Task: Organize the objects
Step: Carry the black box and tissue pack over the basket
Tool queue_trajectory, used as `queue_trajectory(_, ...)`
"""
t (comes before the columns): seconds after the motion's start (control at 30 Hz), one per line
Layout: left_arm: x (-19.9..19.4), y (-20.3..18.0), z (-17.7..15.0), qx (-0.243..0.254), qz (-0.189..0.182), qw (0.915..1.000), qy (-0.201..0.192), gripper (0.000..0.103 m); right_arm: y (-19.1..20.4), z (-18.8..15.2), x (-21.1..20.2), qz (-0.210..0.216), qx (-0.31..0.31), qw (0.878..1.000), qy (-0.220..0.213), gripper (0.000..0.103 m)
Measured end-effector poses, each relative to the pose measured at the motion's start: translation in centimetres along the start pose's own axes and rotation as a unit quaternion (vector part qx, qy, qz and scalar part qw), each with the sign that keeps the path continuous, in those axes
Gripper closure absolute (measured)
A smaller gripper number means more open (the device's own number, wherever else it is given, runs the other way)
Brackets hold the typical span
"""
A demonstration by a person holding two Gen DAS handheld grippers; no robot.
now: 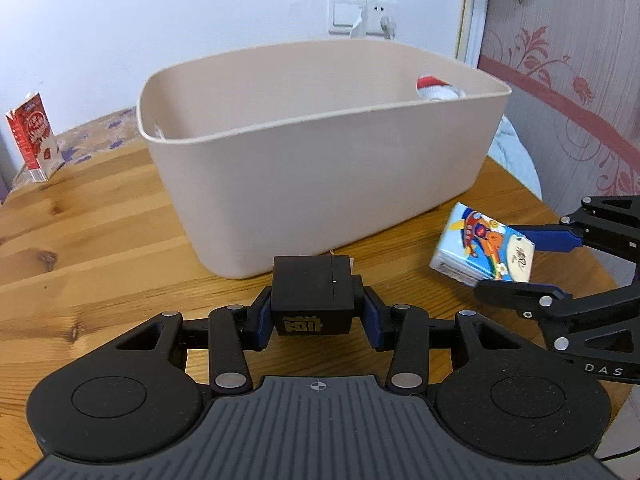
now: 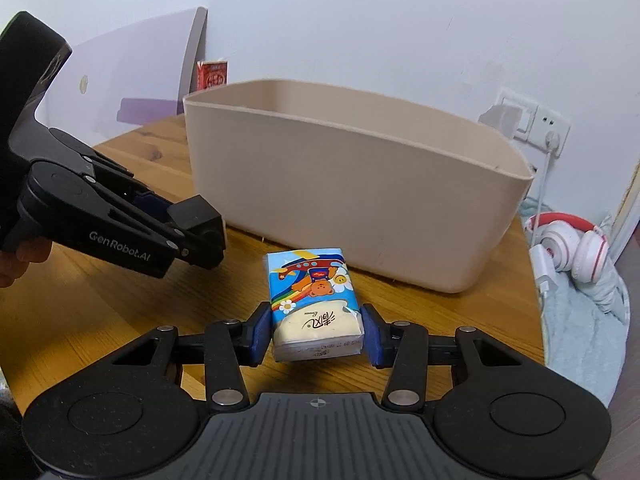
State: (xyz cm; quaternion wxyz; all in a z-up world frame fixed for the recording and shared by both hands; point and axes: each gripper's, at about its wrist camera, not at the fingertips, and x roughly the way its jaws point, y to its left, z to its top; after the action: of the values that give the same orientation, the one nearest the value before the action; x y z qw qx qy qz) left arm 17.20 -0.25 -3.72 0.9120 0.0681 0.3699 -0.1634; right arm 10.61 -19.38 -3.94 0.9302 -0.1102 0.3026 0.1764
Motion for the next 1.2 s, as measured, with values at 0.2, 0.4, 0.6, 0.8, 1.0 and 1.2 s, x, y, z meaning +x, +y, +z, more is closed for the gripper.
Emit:
queue_trajectory(0.2,-1.6,0.4,0.4,-0.006,0.000,0.9998,-0.020,0.058,-0.3,0.3,-1.8,0.004,0.006,1.000,-0.016,0.058)
queue_trajectory(0.4,-3.3,1.1,1.0,-0.010,0.002,0.9991,-0.042,0.058,-0.1,1.3,-3.8,-0.002,0.004,0.999,-0.048,0.058)
queue_trajectory(0.6,-4.8,1.2,2.2,-0.008,-0.002,0.9981,-0.062,0.058,-0.6,2.4,-5.3,-0.012,0.009,0.997,-0.075,0.058)
queue_trajectory(0.8,-6.4,1.6,3.6,-0.009,0.001,0.9963,-0.086,0.058,-1.1,3.5,-6.4,-0.028,0.013,0.994,-0.102,0.058)
queue_trajectory(1.0,-7.1,2.3,5.2,-0.013,0.007,0.9946,-0.103,0.058,-1.7,5.1,-7.0,-0.037,0.015,0.991,-0.126,0.058)
queue_trajectory(1.2,-7.1,2.8,7.0,-0.011,0.013,0.9931,-0.116,0.058,-2.2,6.9,-6.8,-0.044,0.020,0.989,-0.142,0.058)
